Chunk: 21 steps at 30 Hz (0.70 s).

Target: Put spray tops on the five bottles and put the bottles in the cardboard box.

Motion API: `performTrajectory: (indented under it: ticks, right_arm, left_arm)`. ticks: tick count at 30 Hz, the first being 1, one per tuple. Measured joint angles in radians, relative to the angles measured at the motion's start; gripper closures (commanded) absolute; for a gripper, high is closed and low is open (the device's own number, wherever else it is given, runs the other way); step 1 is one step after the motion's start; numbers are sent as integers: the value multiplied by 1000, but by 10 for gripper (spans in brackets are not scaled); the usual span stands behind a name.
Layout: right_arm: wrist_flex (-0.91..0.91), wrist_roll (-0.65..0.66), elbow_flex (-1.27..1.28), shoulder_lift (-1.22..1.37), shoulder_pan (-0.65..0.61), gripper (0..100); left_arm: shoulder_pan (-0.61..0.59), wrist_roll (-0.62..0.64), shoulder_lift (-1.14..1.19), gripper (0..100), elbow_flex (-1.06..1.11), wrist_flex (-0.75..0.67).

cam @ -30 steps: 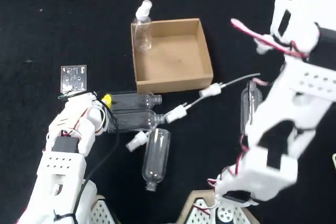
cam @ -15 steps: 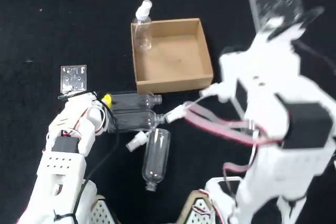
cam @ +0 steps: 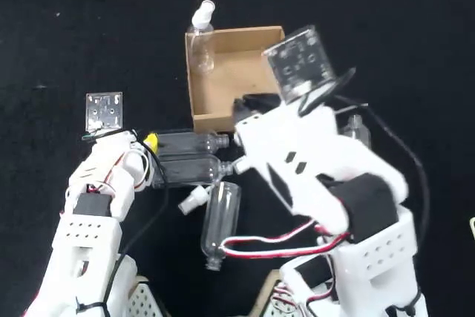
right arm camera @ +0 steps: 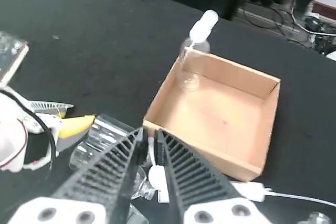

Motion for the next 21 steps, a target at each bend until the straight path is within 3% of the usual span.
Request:
performTrajectory:
  ticks: [7, 17, 21]
  right_arm:
    - [-49, 23, 270, -115, 25, 988]
    - [-123, 160, 542, -126, 328, 985]
    - [-124, 226, 552, -126, 439, 870]
  left_arm:
    - [0, 0, 0, 845, 0, 0]
    - [0, 0, 0, 845, 0, 0]
    - [0, 0, 0, 845, 0, 0]
